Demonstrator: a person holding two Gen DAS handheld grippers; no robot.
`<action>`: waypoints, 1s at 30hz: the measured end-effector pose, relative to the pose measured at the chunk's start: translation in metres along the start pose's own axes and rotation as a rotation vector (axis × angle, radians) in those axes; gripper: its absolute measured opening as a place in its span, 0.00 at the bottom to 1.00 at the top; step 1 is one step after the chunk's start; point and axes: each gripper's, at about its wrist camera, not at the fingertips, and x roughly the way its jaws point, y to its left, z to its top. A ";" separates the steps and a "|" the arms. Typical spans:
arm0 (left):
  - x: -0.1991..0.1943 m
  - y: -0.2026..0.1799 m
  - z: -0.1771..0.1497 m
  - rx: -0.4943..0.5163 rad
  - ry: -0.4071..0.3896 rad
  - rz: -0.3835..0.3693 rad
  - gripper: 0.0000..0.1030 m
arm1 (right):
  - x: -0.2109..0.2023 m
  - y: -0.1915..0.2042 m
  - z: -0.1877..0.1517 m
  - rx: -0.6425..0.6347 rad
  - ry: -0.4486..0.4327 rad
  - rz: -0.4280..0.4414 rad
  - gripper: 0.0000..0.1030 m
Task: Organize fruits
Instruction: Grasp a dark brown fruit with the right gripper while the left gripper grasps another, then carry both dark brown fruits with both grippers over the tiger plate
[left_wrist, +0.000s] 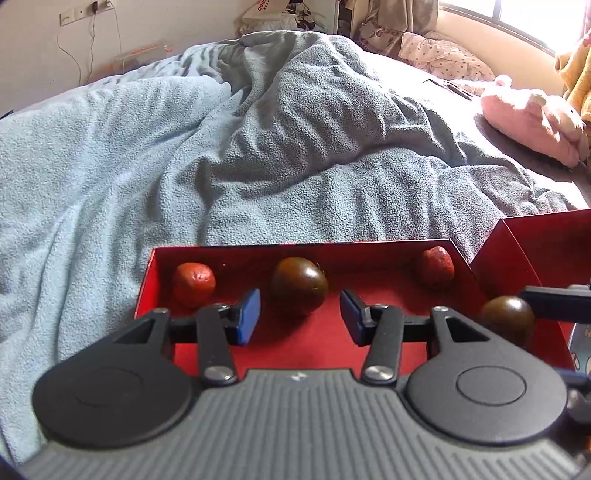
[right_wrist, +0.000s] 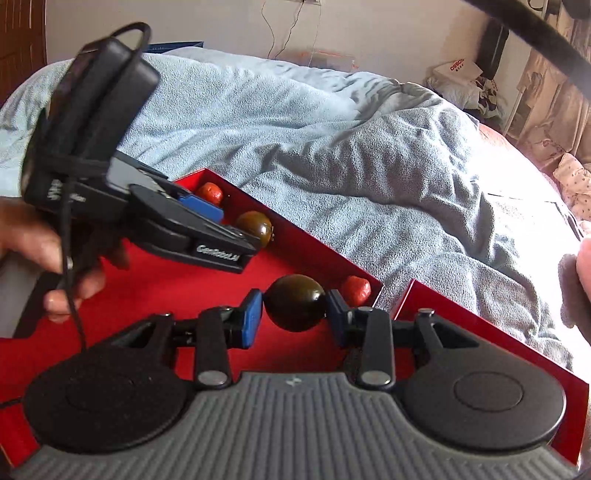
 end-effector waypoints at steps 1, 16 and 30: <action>0.004 -0.002 0.001 0.005 -0.001 0.005 0.50 | -0.008 0.002 -0.003 0.011 -0.009 0.006 0.42; 0.027 -0.010 0.001 0.029 -0.012 0.070 0.46 | -0.075 0.030 -0.034 0.080 -0.044 0.062 0.42; -0.021 -0.018 -0.014 -0.014 -0.011 0.070 0.44 | -0.104 0.024 -0.070 0.131 -0.033 0.034 0.42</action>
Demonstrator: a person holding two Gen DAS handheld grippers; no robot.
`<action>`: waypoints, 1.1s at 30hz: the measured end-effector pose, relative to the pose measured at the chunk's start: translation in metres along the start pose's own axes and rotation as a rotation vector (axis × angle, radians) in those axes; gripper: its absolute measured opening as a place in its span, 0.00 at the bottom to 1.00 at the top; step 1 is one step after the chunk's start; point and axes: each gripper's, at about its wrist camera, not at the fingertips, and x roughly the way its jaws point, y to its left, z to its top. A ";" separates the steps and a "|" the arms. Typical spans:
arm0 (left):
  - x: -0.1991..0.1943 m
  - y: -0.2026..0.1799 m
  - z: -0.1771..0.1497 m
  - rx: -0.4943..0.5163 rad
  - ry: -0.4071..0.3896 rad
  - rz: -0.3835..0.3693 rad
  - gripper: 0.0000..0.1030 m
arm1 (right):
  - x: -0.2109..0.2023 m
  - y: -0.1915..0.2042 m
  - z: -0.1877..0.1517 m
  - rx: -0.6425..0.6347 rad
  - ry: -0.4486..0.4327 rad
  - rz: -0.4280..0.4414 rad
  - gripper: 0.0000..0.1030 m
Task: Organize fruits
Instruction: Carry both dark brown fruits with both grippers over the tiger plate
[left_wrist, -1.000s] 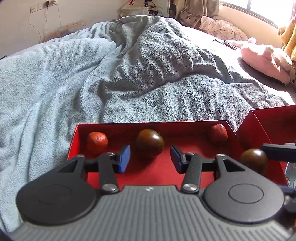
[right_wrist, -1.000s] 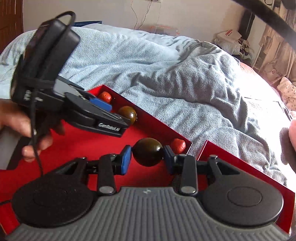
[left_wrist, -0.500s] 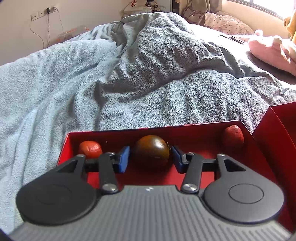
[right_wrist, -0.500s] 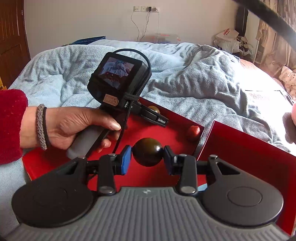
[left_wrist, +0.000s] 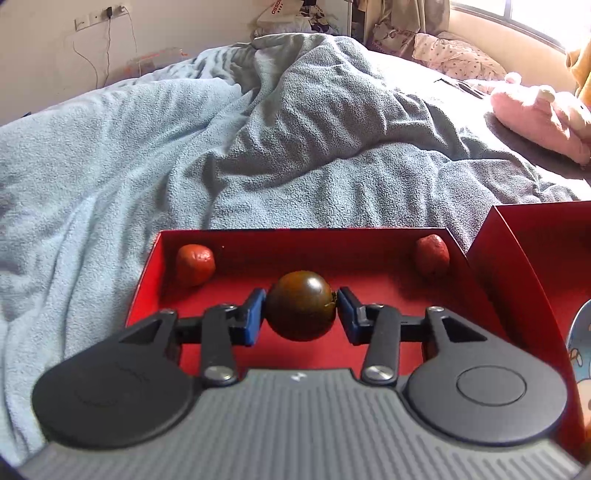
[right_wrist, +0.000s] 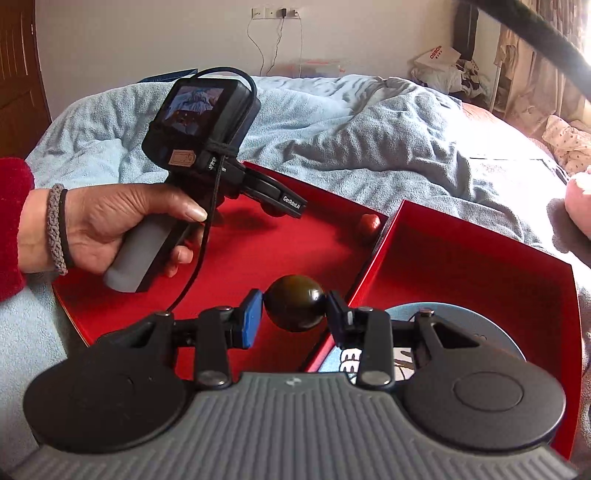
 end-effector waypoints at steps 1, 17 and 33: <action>-0.008 -0.001 -0.001 -0.002 -0.004 0.001 0.44 | -0.004 -0.001 -0.002 0.003 -0.004 -0.001 0.42; -0.118 -0.074 -0.016 0.075 -0.067 -0.124 0.44 | -0.078 -0.048 -0.070 0.120 -0.005 -0.138 0.42; -0.129 -0.186 -0.047 0.207 -0.056 -0.304 0.42 | -0.091 -0.115 -0.099 0.237 0.011 -0.284 0.42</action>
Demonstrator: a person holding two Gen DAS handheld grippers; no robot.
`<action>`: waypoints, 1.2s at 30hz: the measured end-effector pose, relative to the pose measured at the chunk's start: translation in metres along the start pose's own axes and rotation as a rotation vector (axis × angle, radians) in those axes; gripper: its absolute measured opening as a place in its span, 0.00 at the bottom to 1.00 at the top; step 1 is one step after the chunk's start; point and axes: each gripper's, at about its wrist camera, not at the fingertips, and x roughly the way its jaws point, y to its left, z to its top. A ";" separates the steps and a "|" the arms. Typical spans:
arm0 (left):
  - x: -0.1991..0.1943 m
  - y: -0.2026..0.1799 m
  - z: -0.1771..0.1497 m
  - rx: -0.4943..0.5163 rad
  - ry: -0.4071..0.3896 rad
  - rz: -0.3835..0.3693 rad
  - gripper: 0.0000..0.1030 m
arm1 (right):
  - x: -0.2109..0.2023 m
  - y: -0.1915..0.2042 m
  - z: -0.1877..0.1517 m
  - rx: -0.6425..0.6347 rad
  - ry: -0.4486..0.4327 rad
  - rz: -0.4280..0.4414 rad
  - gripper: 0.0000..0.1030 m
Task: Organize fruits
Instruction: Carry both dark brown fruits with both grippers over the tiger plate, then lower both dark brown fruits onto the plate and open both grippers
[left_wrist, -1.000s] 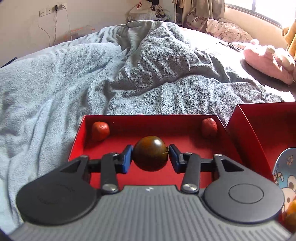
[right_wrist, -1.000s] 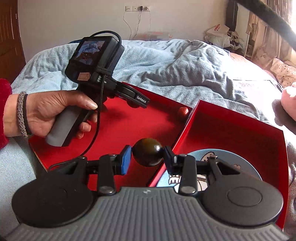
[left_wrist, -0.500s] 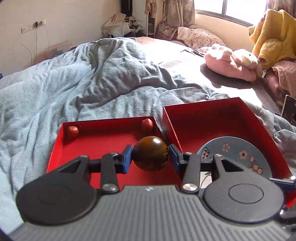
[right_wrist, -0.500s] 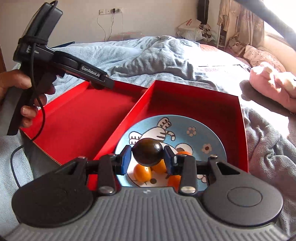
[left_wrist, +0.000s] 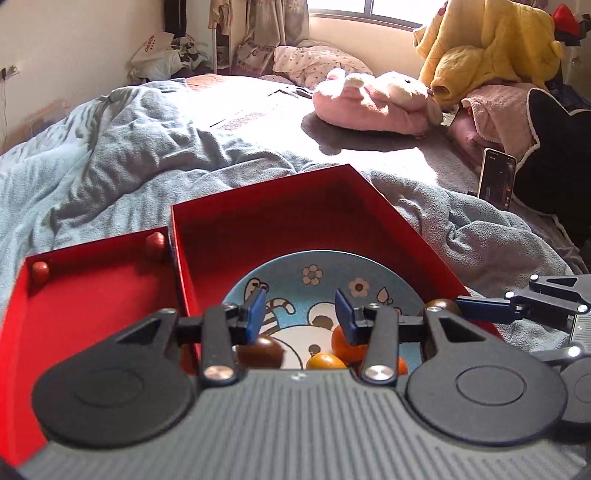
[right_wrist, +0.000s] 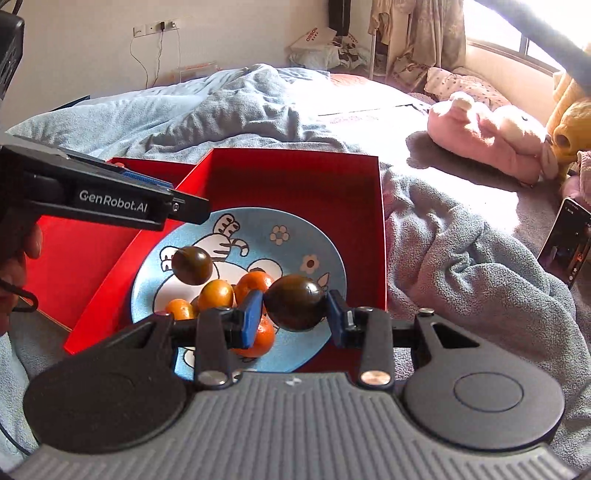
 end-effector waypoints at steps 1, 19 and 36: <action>0.003 -0.001 -0.002 0.005 0.003 -0.001 0.42 | 0.003 -0.002 0.000 0.003 0.002 -0.005 0.42; 0.012 0.015 -0.023 -0.027 0.044 -0.006 0.42 | 0.072 0.013 0.029 0.004 0.039 -0.011 0.42; 0.005 0.024 -0.020 -0.055 0.030 0.014 0.42 | 0.104 0.014 0.041 0.017 0.038 -0.056 0.58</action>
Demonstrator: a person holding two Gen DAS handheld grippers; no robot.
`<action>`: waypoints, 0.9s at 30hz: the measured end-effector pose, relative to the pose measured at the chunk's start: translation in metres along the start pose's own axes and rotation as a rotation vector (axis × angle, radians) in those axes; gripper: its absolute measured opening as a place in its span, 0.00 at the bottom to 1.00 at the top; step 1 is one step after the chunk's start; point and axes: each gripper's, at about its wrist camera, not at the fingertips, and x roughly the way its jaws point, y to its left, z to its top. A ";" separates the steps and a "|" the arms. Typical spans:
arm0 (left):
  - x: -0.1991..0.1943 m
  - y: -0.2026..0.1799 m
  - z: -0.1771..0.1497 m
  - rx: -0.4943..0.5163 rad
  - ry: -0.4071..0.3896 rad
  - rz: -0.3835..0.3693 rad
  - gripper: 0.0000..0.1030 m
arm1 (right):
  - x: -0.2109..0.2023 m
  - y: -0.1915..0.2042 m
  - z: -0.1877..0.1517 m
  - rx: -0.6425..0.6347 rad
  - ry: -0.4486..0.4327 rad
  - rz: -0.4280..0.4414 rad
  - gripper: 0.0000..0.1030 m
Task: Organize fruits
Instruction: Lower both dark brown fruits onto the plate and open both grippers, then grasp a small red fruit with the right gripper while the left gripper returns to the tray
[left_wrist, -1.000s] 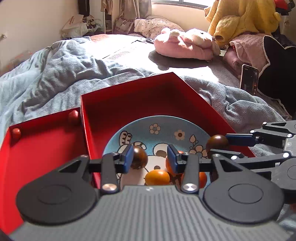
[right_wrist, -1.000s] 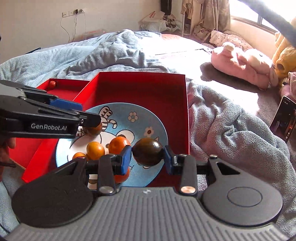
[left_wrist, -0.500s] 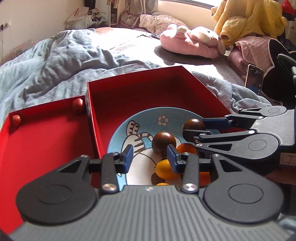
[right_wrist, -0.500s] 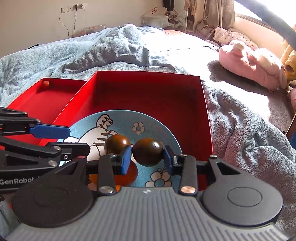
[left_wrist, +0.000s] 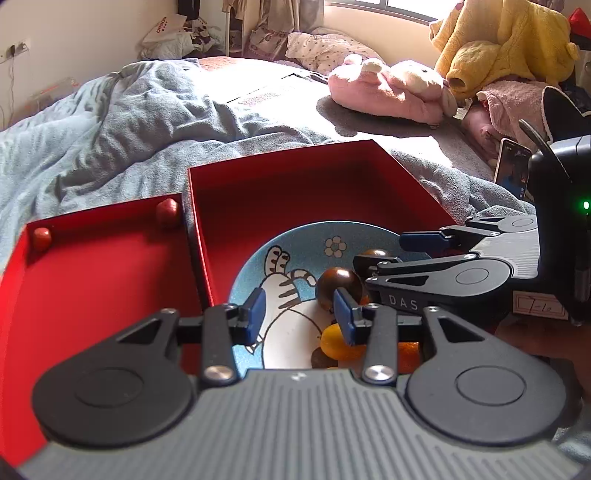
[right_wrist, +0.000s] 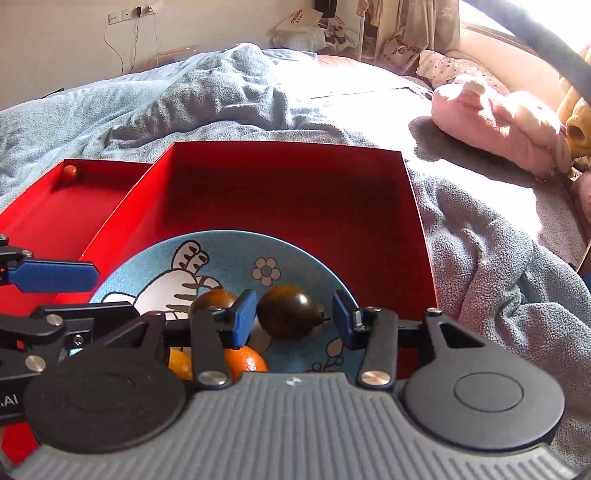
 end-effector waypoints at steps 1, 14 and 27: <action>-0.001 0.001 0.000 -0.003 -0.001 0.003 0.42 | -0.003 0.000 0.000 -0.001 -0.009 -0.004 0.59; -0.017 0.031 0.006 -0.054 -0.024 0.038 0.43 | -0.029 0.020 0.018 -0.053 -0.083 0.022 0.65; -0.030 0.101 0.004 -0.109 -0.030 0.165 0.50 | -0.024 0.091 0.067 -0.235 -0.144 0.129 0.63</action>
